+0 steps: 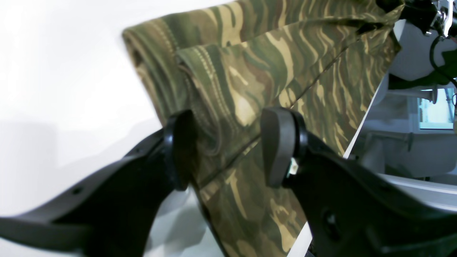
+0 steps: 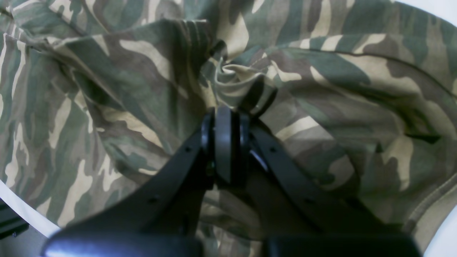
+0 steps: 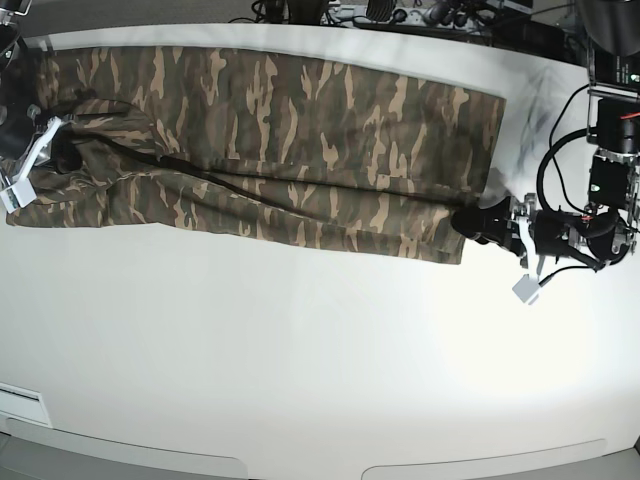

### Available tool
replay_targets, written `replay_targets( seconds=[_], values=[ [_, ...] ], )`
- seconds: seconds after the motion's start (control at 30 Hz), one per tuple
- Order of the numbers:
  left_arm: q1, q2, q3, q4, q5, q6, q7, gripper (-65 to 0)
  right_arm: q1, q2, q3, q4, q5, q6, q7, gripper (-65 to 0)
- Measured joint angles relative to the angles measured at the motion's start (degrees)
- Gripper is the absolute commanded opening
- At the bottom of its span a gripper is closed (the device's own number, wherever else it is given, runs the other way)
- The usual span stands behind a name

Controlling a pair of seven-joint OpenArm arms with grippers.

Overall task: Fold the T-shirt properly
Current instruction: 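Pull the strip ends apart with both grippers to straighten it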

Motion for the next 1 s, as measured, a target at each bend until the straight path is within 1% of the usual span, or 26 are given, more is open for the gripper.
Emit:
replay_targets(
  seconds=[0.03,0.07,0.1,0.17,0.2,0.23,0.33,0.37,0.43,0.5,0.6,0.63,0.7,0.77,0.83,0.87,0.9,0.93,1.0],
  values=[
    [0.0,-0.2,0.0,0.0,0.0,0.0,0.0,-32.6,0.0,-0.3,0.0,0.0,0.0,0.0,0.0,-61.8],
    [0.1,-0.5,0.0,0.0,0.0,0.0,0.0,-32.6,0.0,-0.8,0.0,0.0,-0.2,0.0,-0.2,-55.3],
    [0.2,-0.9,0.0,0.0,0.0,0.0,0.0,-32.6,0.0,-1.5,0.0,0.0,-0.7,0.0,-0.8,-47.8],
    [0.3,-1.6,0.0,0.0,0.0,0.0,0.0,-32.6,0.0,-3.1,0.0,0.0,-5.1,0.0,-1.2,-31.9],
    [0.3,-1.7,0.0,0.0,0.0,0.1,0.0,-32.6,-0.1,-3.7,0.0,0.0,-7.5,-0.7,-1.5,-27.0],
    [0.4,-1.8,0.0,0.0,0.0,0.2,0.0,-32.6,-0.2,-4.2,0.0,0.0,-8.6,-1.8,-1.3,-25.6],
    [0.5,-1.6,0.0,0.0,0.0,0.2,0.0,-32.6,0.0,-4.1,0.0,0.0,-8.6,-3.9,-1.2,-25.6],
    [0.5,-1.6,0.0,0.0,0.0,0.2,0.0,-32.6,0.1,-4.1,0.0,0.0,-8.6,-3.9,-2.1,-25.6],
    [0.4,-1.7,0.0,0.0,0.0,0.2,0.0,-32.6,0.4,-3.9,0.0,0.1,-7.7,-3.9,-5.1,-25.6],
    [0.5,-2.1,0.0,0.0,0.0,0.2,0.0,-32.6,0.5,-3.3,0.0,0.9,-5.0,-4.0,-9.2,-25.6],
    [0.5,-3.3,0.0,0.0,0.0,0.2,0.0,-32.6,0.4,-1.9,0.0,4.5,2.5,-3.8,-16.5,-25.6],
    [0.4,-3.8,0.0,0.0,0.0,0.2,0.0,-32.5,0.3,-1.3,0.0,6.3,5.1,-3.8,-17.8,-25.6],
    [0.4,-4.1,0.0,0.0,0.0,0.2,0.0,-32.5,0.3,-0.3,0.7,10.2,11.1,-3.7,-17.3,-25.6],
    [0.5,-4.2,0.0,0.0,0.0,0.2,0.2,-32.6,0.5,0.7,2.0,14.5,17.9,-1.8,-17.1,-25.6],
    [0.5,-4.3,0.0,0.0,0.0,0.2,0.2,-32.6,0.6,0.9,3.3,17.8,22.0,-0.8,-17.1,-26.1],
    [0.5,-4.5,0.0,0.0,0.0,0.2,0.0,-32.6,0.6,0.9,3.8,18.9,23.9,-0.2,-17.3,-27.4],
    [0.5,-4.9,0.0,0.0,0.0,0.2,0.0,-33.6,0.5,0.8,3.8,19.7,24.7,-0.2,-17.4,-32.1],
    [0.5,-5.2,0.0,0.0,0.0,0.2,0.0,-36.2,0.5,0.8,3.8,19.9,24.6,0.2,-16.1,-39.9],
    [0.5,-6.1,0.0,0.0,0.0,0.2,0.0,-44.3,0.5,0.0,3.8,19.9,20.4,0.1,-10.4,-60.6]
  ],
)
